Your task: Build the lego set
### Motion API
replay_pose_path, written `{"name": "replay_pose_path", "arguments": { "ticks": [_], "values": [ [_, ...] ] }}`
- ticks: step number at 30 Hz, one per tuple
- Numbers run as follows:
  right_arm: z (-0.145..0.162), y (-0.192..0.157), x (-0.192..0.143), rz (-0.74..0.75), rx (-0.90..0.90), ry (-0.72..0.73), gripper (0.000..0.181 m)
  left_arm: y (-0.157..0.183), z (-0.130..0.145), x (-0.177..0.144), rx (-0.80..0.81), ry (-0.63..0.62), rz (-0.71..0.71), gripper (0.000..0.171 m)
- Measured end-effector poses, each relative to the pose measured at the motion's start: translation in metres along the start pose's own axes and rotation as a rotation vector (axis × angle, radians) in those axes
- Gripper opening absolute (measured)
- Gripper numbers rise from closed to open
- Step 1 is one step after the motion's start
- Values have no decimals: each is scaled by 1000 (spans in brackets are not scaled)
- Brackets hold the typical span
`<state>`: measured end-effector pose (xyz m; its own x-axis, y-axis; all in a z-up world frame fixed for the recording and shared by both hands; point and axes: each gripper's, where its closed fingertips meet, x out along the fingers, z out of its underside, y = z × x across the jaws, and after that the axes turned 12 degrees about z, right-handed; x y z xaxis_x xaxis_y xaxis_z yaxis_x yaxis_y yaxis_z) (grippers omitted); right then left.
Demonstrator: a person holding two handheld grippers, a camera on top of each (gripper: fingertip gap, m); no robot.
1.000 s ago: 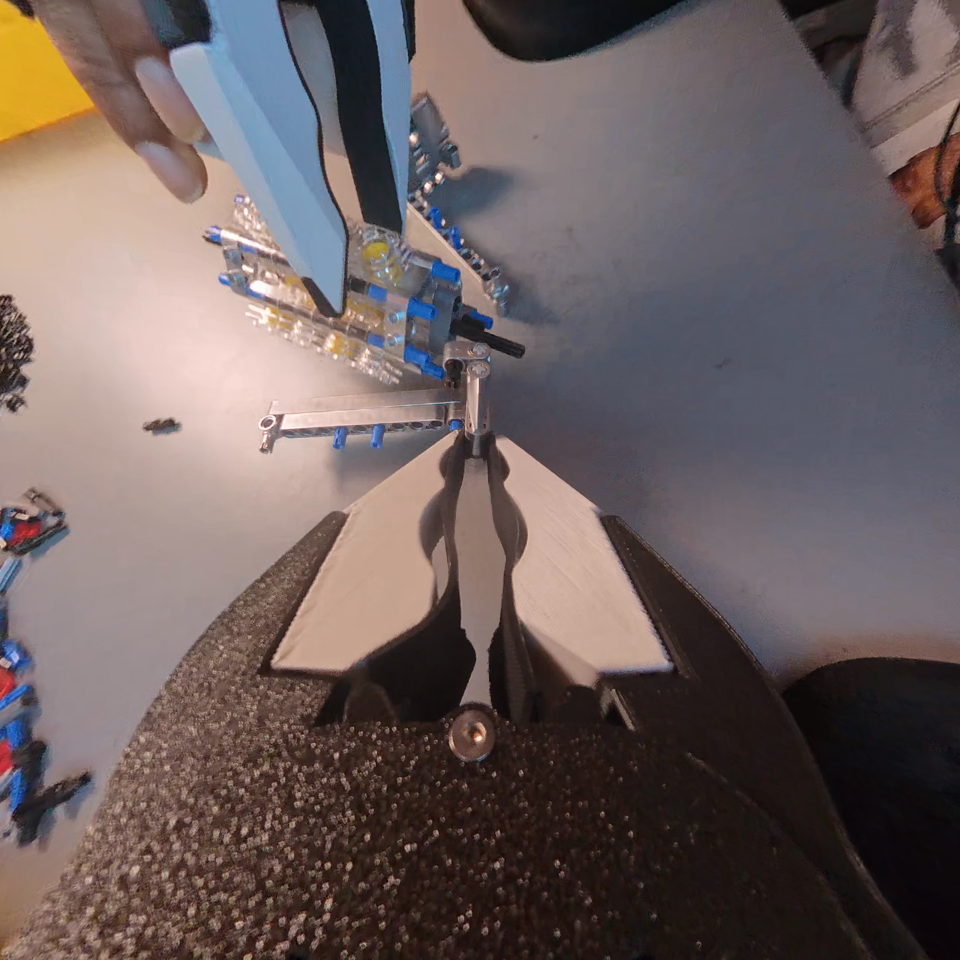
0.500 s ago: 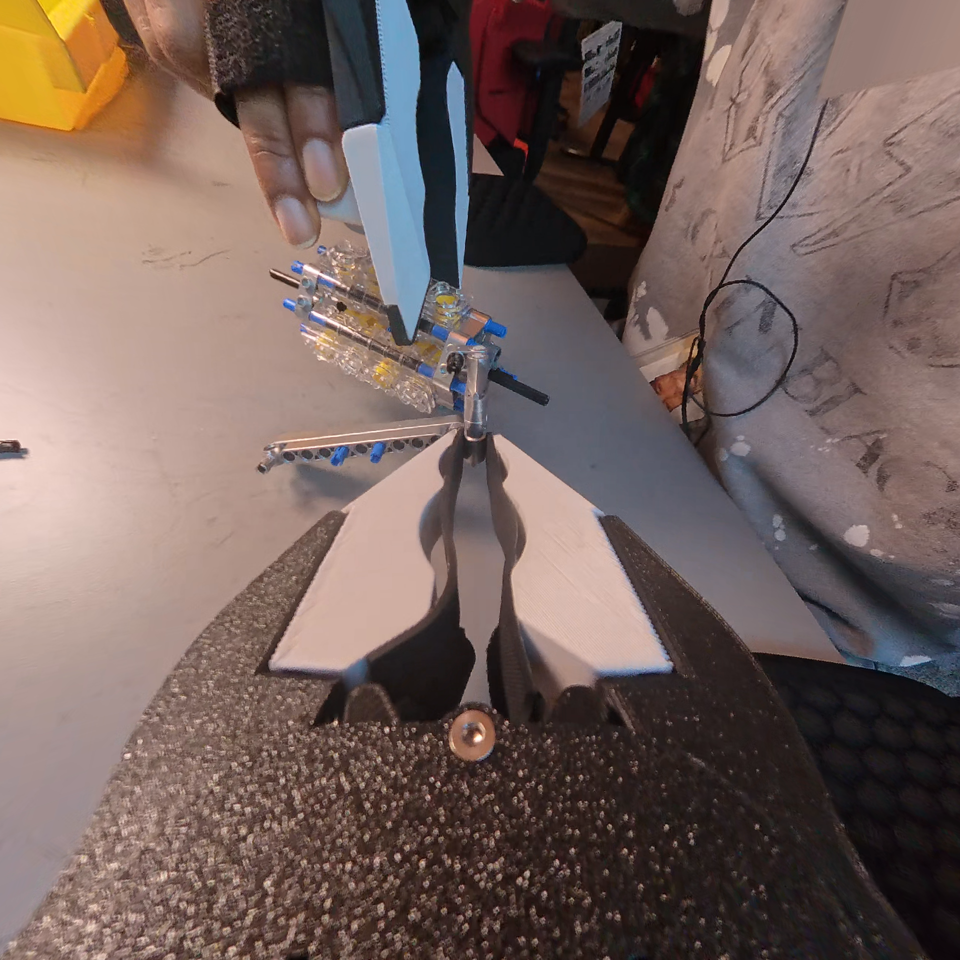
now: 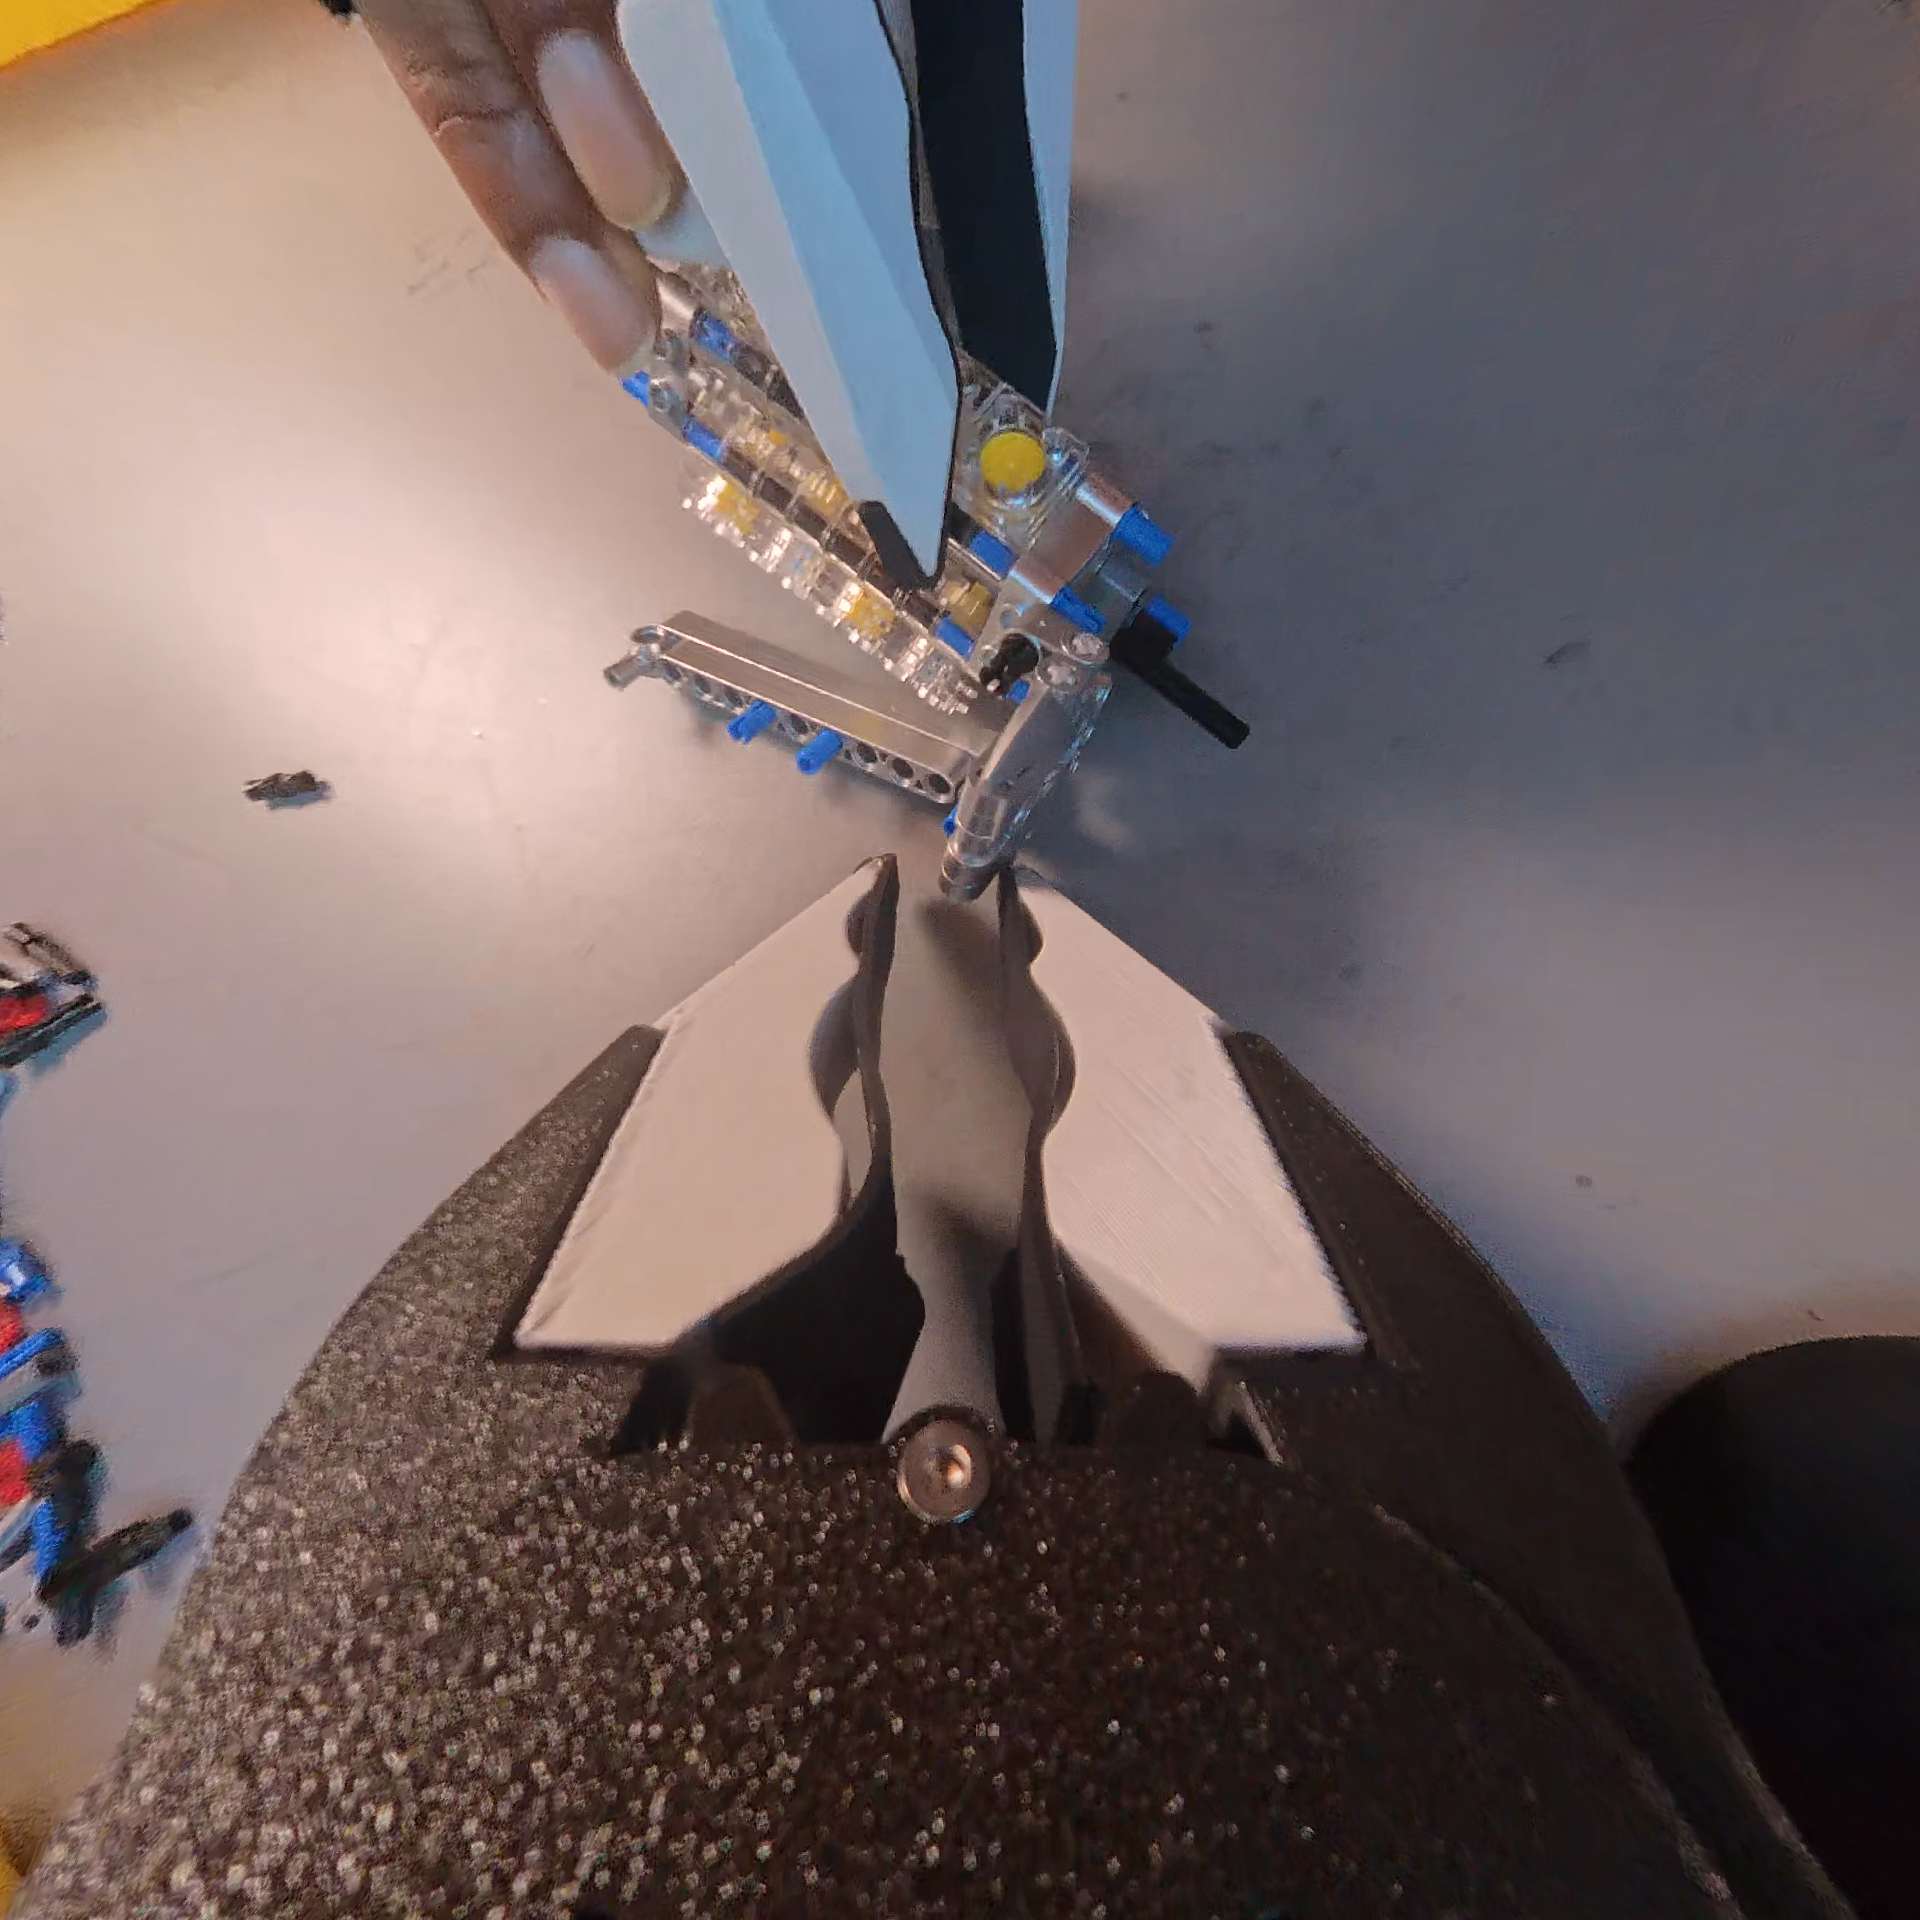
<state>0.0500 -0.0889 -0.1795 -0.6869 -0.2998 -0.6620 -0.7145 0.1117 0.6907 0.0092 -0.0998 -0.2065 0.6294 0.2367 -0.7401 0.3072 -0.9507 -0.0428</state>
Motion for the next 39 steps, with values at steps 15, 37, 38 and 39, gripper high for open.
{"name": "replay_pose_path", "arguments": {
  "ticks": [15,37,38,39],
  "values": [
    [1,5,4,37,-38,16,24,14,-4,-1,-6,3,-30,9],
    [-7,2,-4,105,-194,72,24,21,-11,5,306,37,46,5],
    [-8,2,-3,103,-196,78,24,22,-10,5,305,49,61,5],
    [-9,2,-3,102,-197,83,24,22,-10,5,306,59,76,5]
  ]
}}
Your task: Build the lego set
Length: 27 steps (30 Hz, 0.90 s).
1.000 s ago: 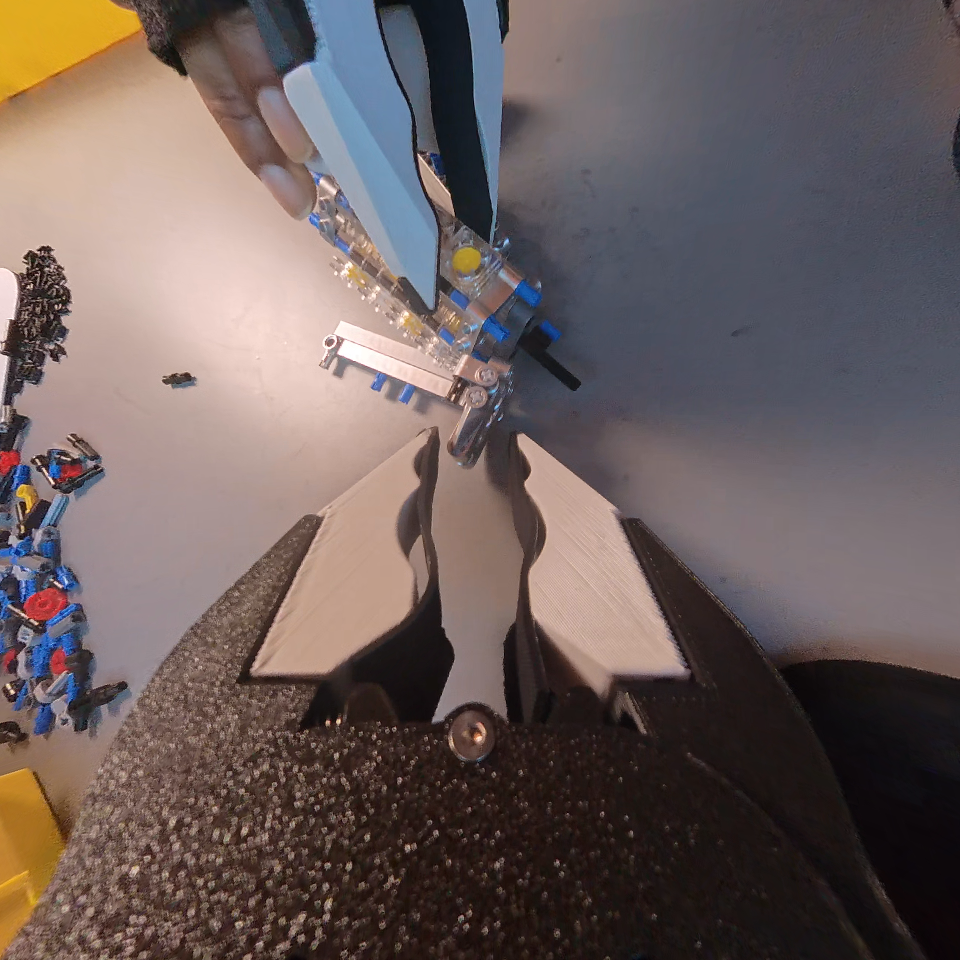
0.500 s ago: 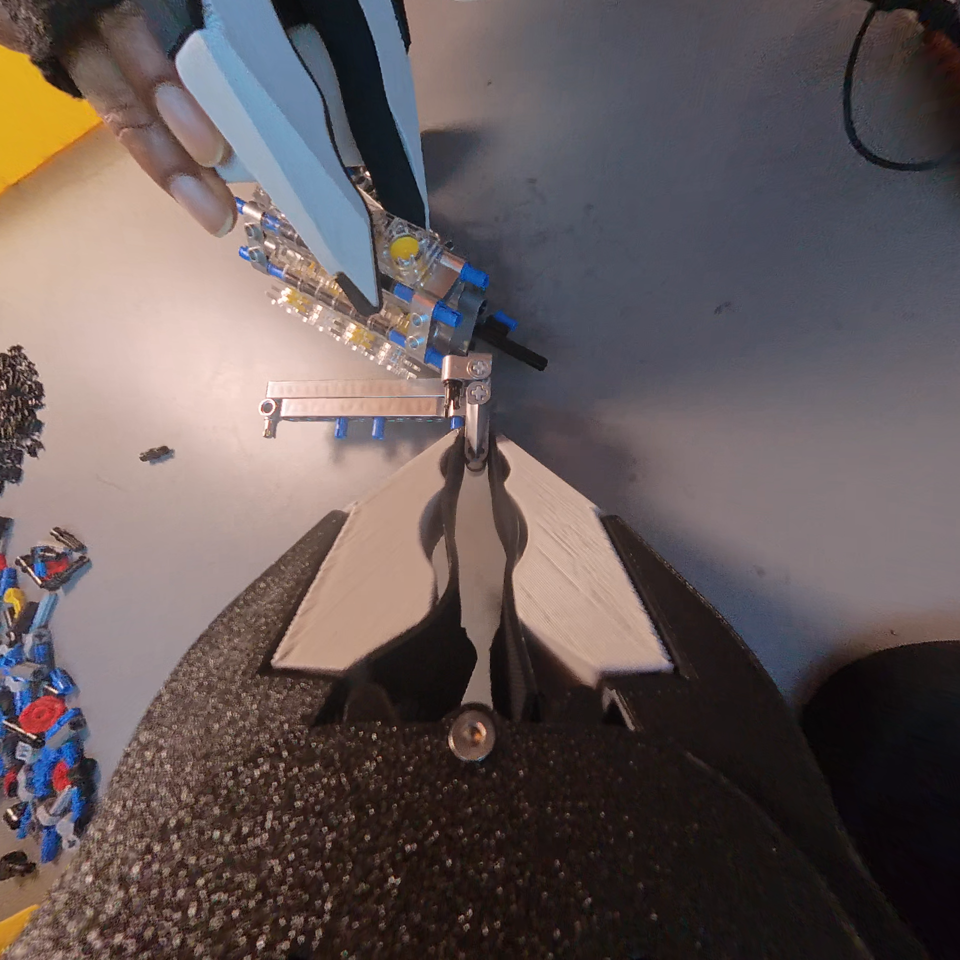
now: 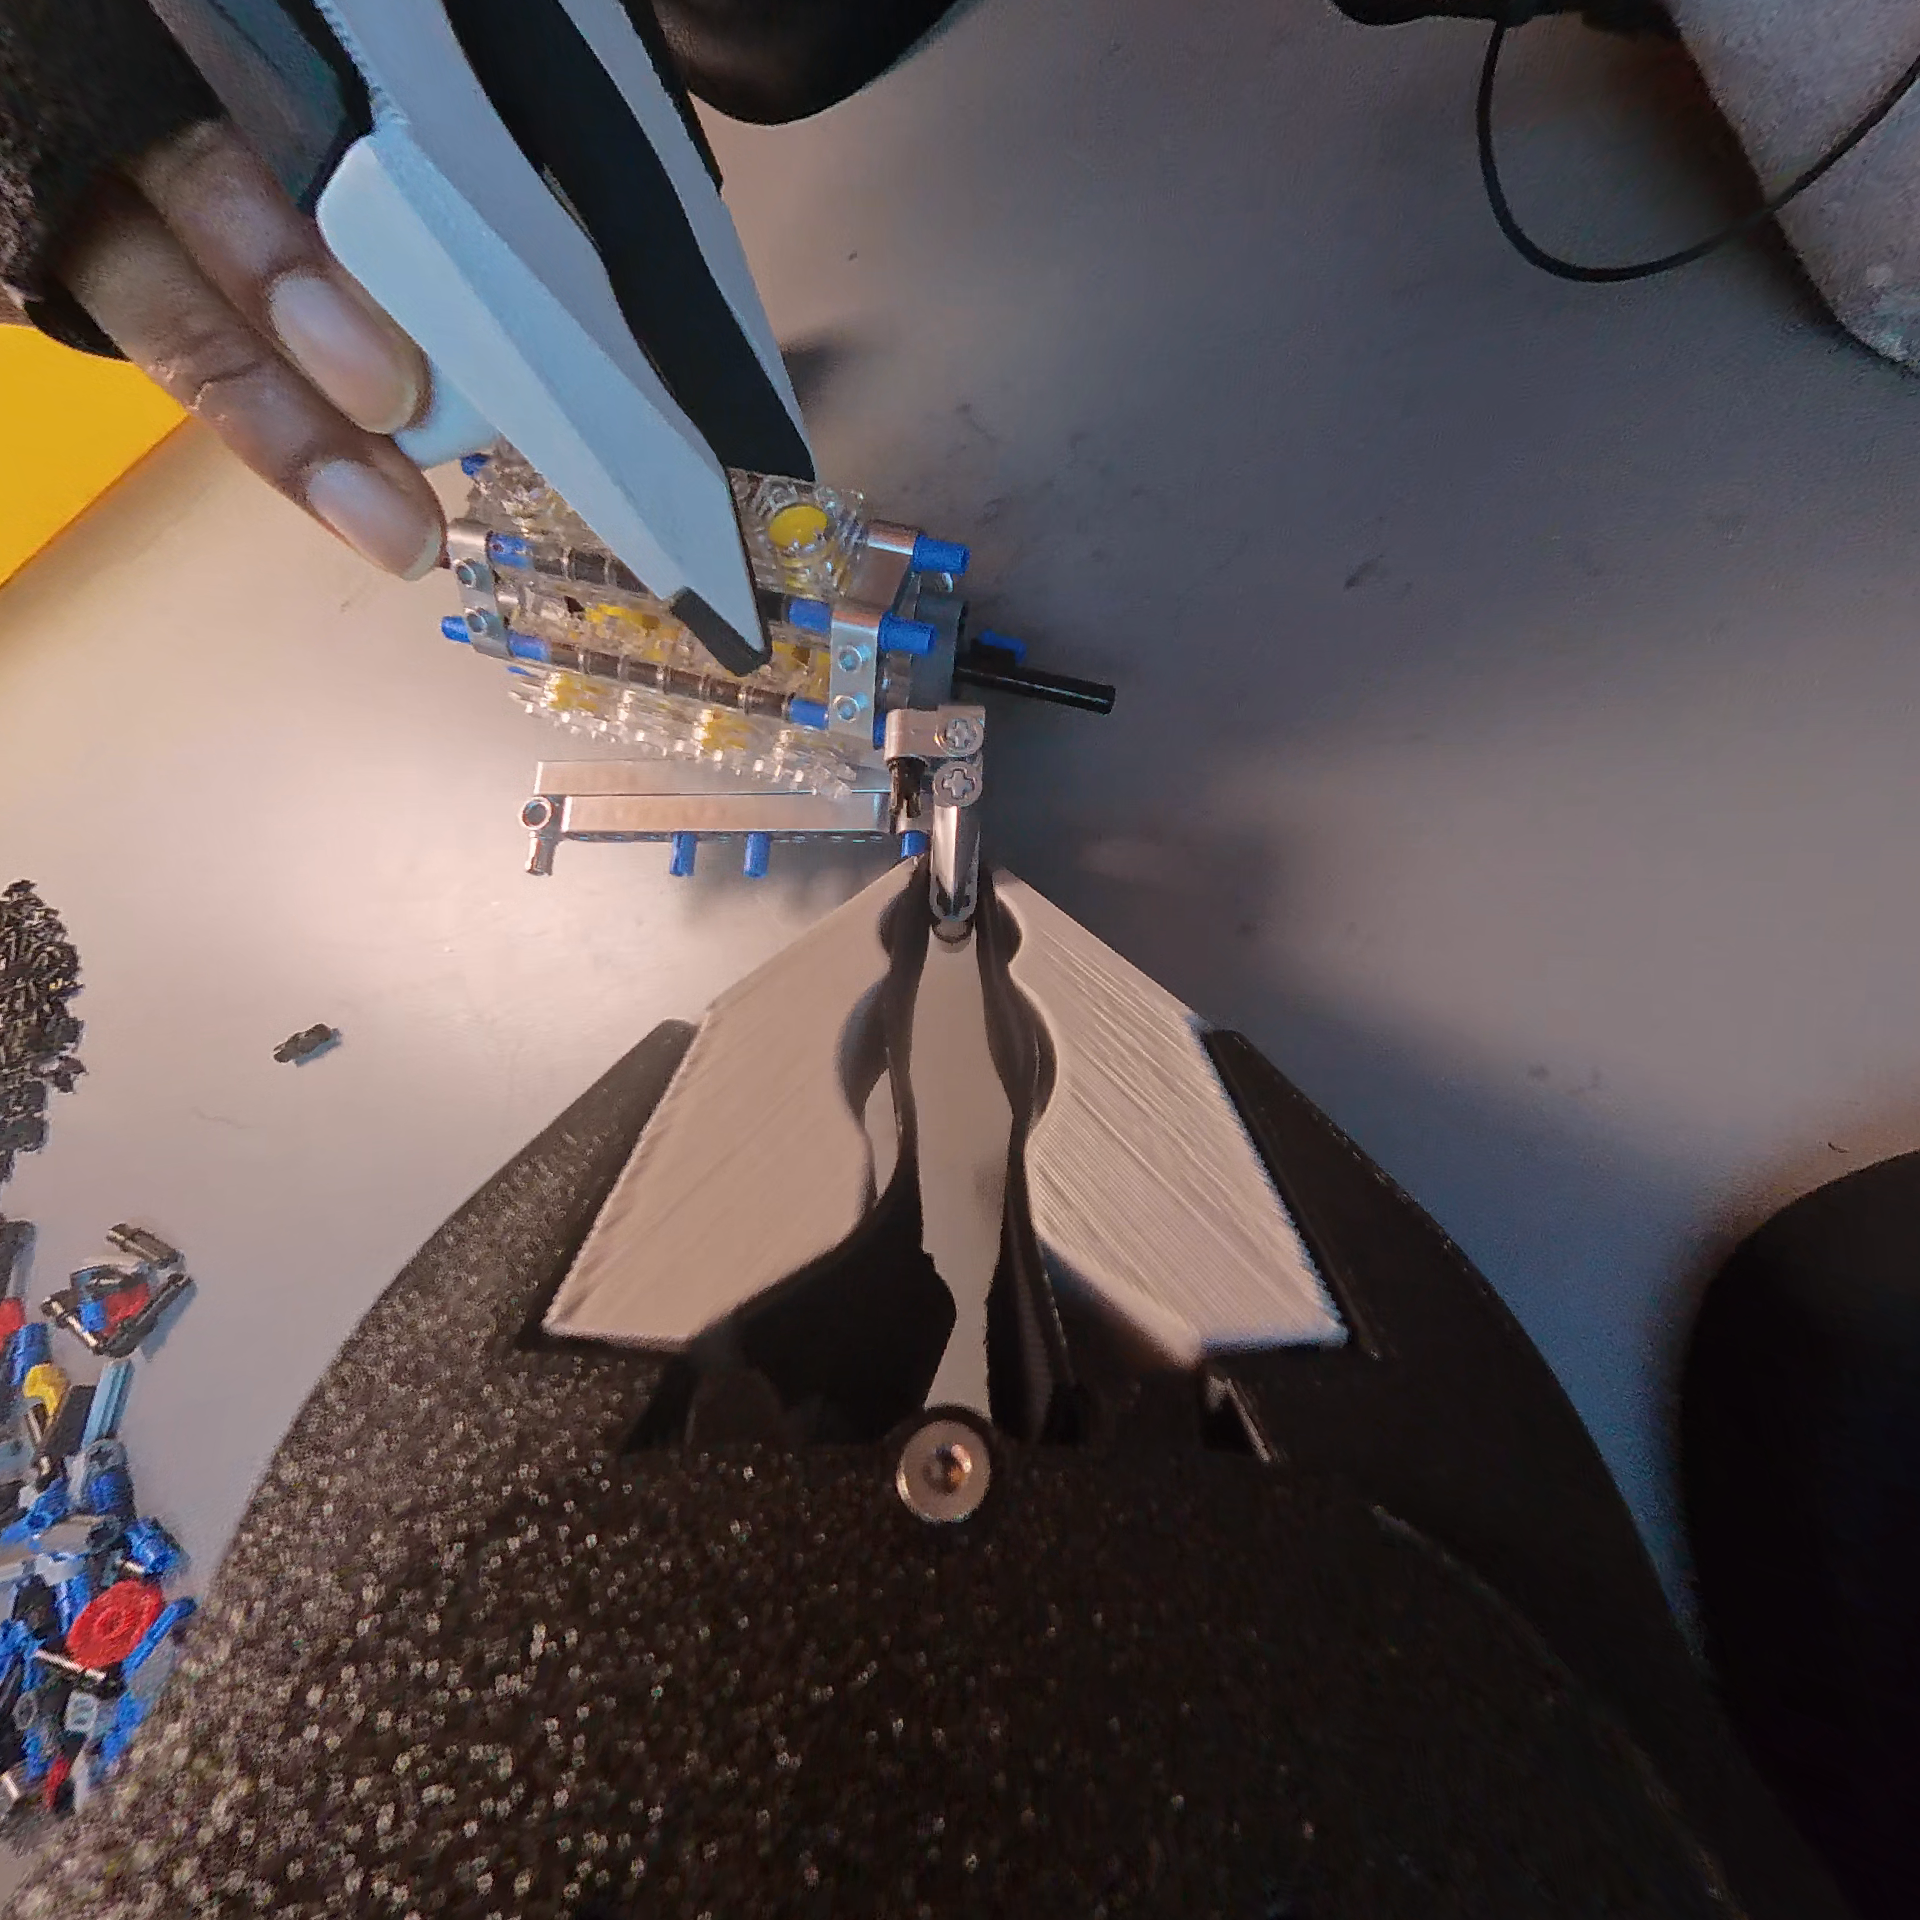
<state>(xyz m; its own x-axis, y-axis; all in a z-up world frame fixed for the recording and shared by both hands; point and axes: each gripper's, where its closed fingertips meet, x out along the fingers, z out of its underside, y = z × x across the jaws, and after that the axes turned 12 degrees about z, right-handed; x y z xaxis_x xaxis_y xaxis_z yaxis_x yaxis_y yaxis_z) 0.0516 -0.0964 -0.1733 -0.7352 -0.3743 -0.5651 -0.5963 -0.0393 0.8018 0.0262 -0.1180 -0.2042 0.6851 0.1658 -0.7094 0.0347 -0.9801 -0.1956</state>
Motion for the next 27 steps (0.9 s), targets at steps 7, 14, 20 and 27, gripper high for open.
{"name": "replay_pose_path", "arguments": {
  "ticks": [7,14,20,27],
  "values": [
    [1,-3,3,-21,12,5,24,-3,7,-1,-91,53,42,8],
    [6,-3,4,-15,23,-17,24,-3,11,-8,-173,38,15,16],
    [7,-2,6,-10,44,-36,24,-6,-1,-17,-233,117,-16,20],
    [10,-1,6,6,45,-86,24,-8,-6,-6,-278,142,7,18]
  ]
}}
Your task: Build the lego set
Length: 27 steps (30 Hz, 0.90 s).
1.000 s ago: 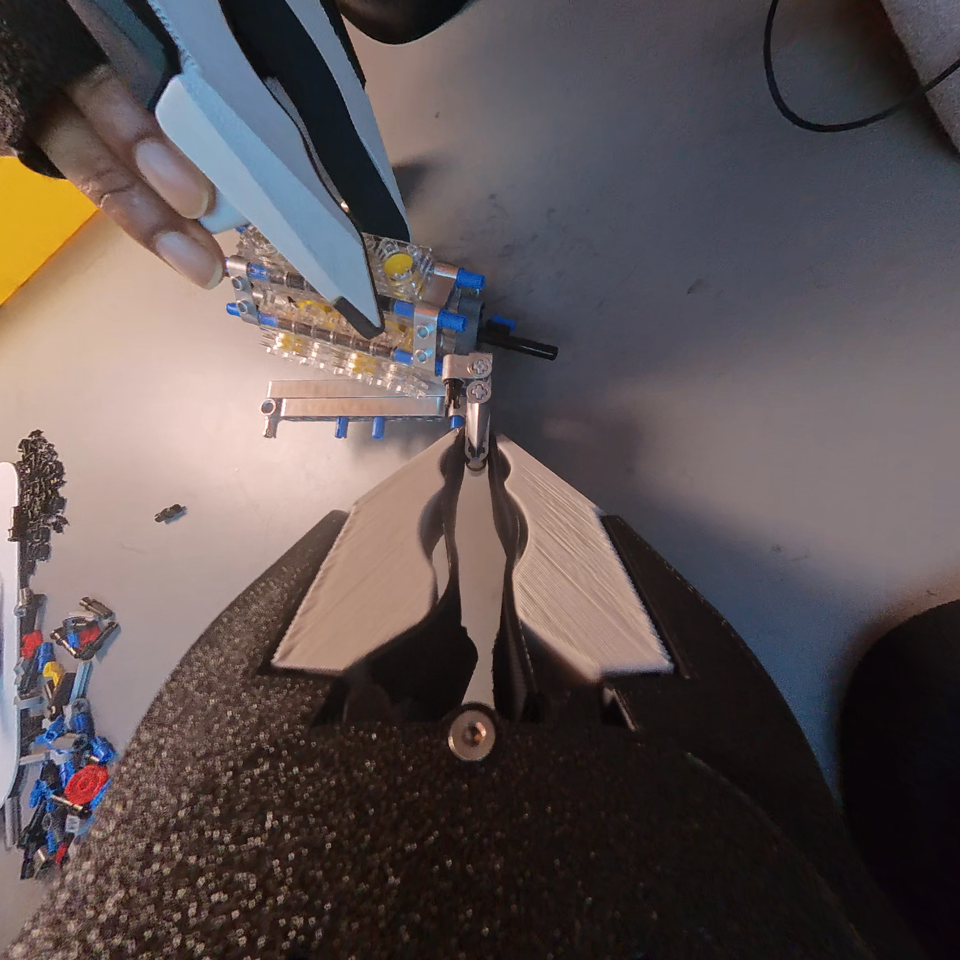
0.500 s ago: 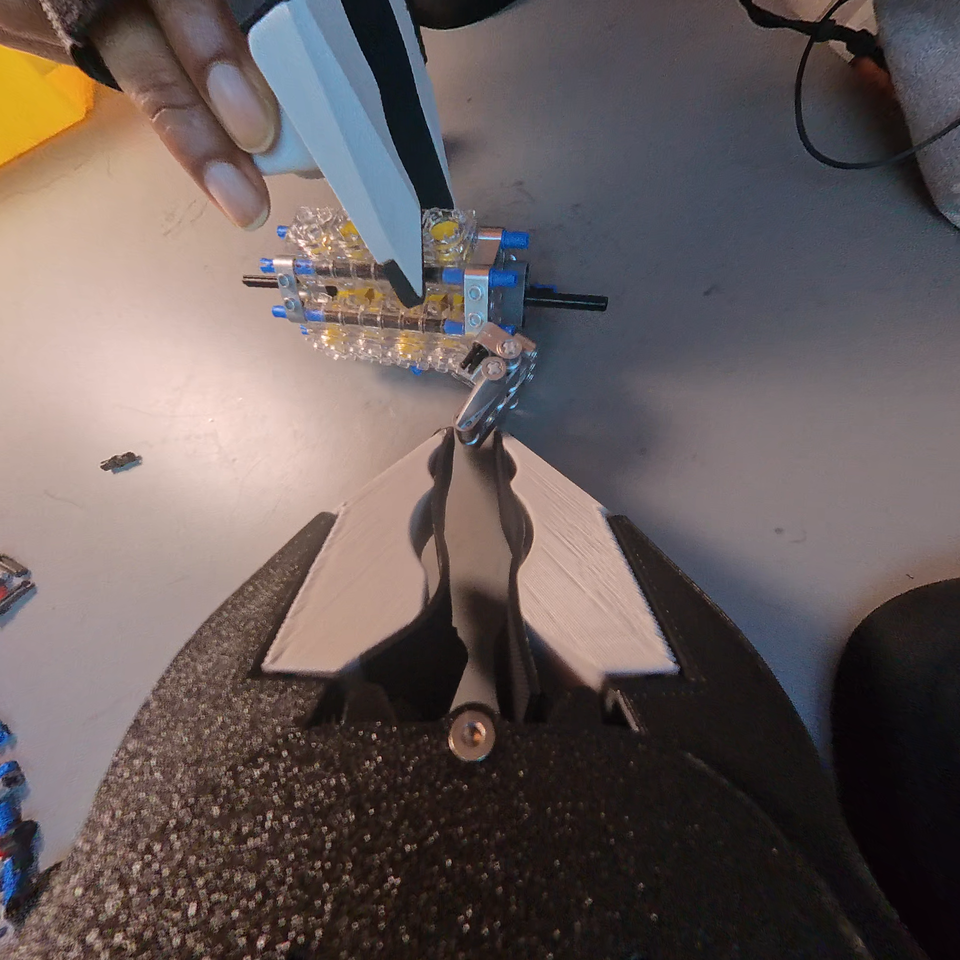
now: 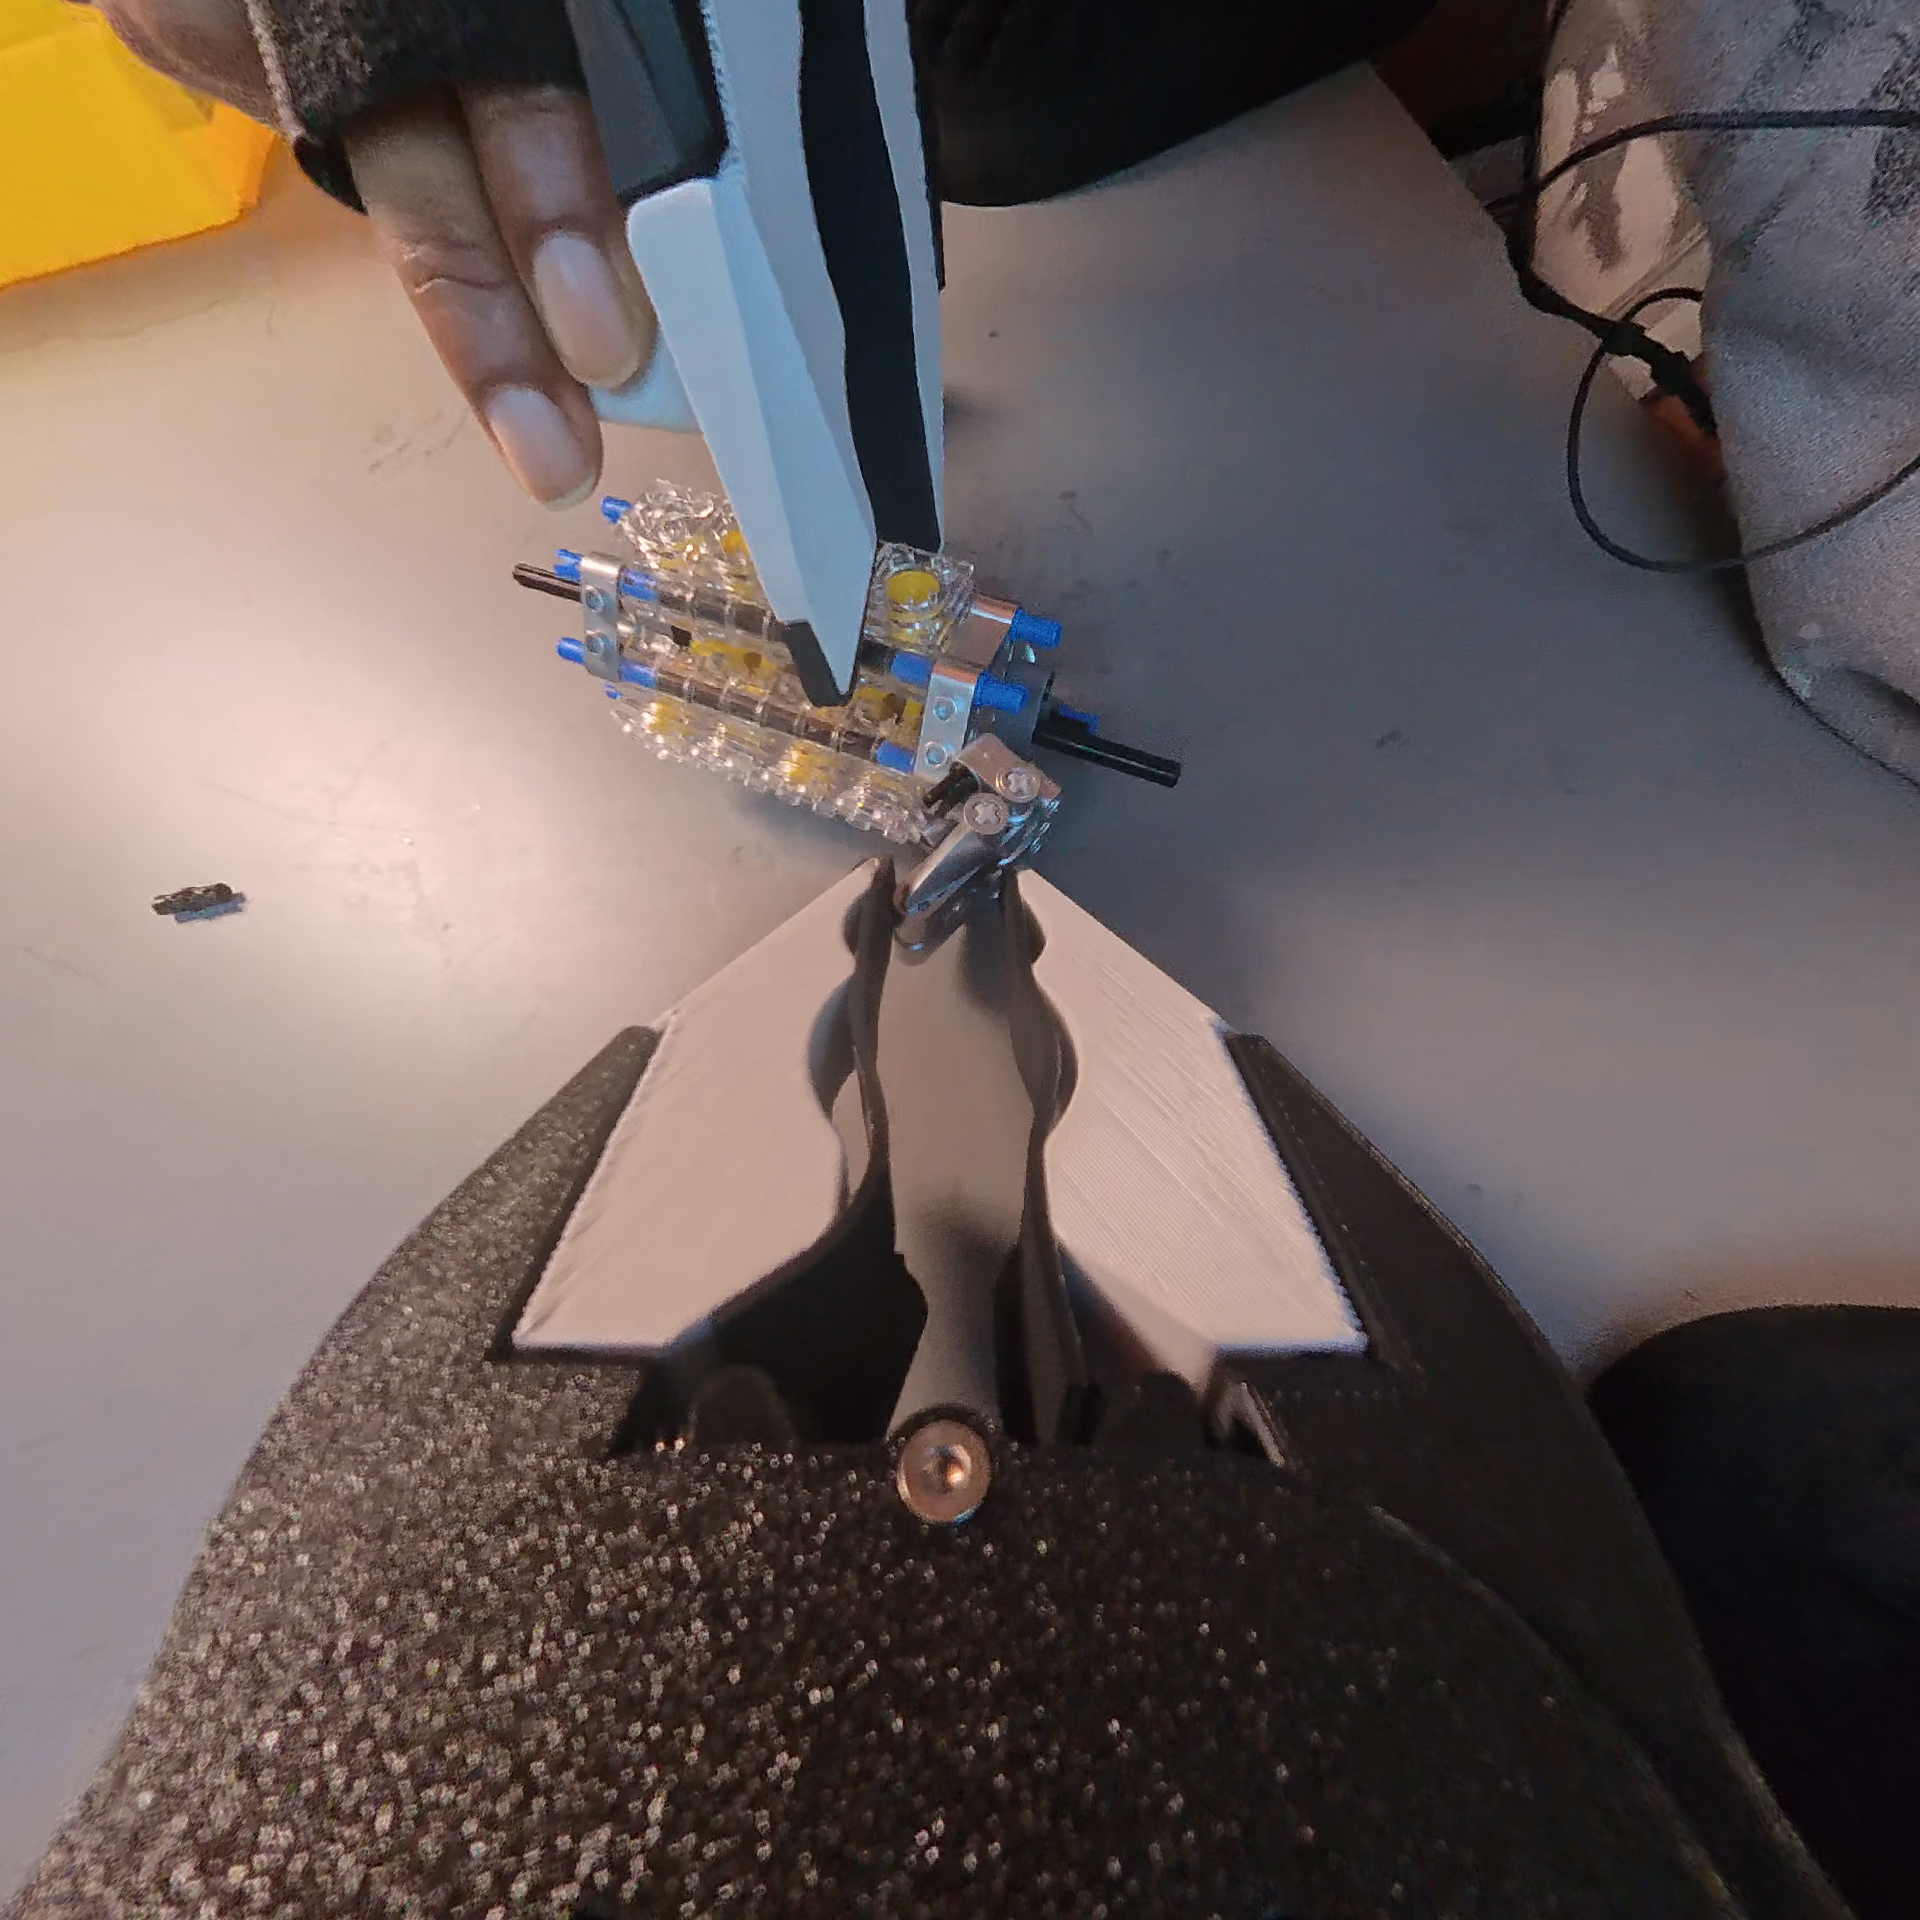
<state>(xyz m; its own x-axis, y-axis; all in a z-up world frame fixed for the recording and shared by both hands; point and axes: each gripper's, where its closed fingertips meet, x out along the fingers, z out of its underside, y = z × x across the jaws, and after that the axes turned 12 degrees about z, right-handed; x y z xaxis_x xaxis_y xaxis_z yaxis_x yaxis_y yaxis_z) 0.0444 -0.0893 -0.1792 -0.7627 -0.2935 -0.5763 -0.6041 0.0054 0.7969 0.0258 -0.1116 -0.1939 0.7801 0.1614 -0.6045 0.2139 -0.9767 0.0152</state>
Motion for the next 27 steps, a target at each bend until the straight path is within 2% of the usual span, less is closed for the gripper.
{"name": "replay_pose_path", "arguments": {
  "ticks": [6,8,10,12,18,22,27],
  "values": [
    [3,1,0,51,67,-31,24,-2,1,-5,-140,57,62,13],
    [4,5,-2,81,111,-32,24,-4,-4,-11,-198,111,95,13],
    [8,15,-7,133,179,-39,24,-4,-18,-23,-257,230,137,5],
    [4,31,-16,188,255,-9,23,-6,-37,-38,-326,391,183,4],
    [-10,62,-40,285,377,74,24,-3,-77,-70,-433,738,341,4],
    [-26,89,-63,361,520,189,24,-5,-109,-104,-493,1051,446,4],
    [-24,118,-87,510,602,229,24,-12,-132,-124,-550,1239,433,4]
  ]
}}
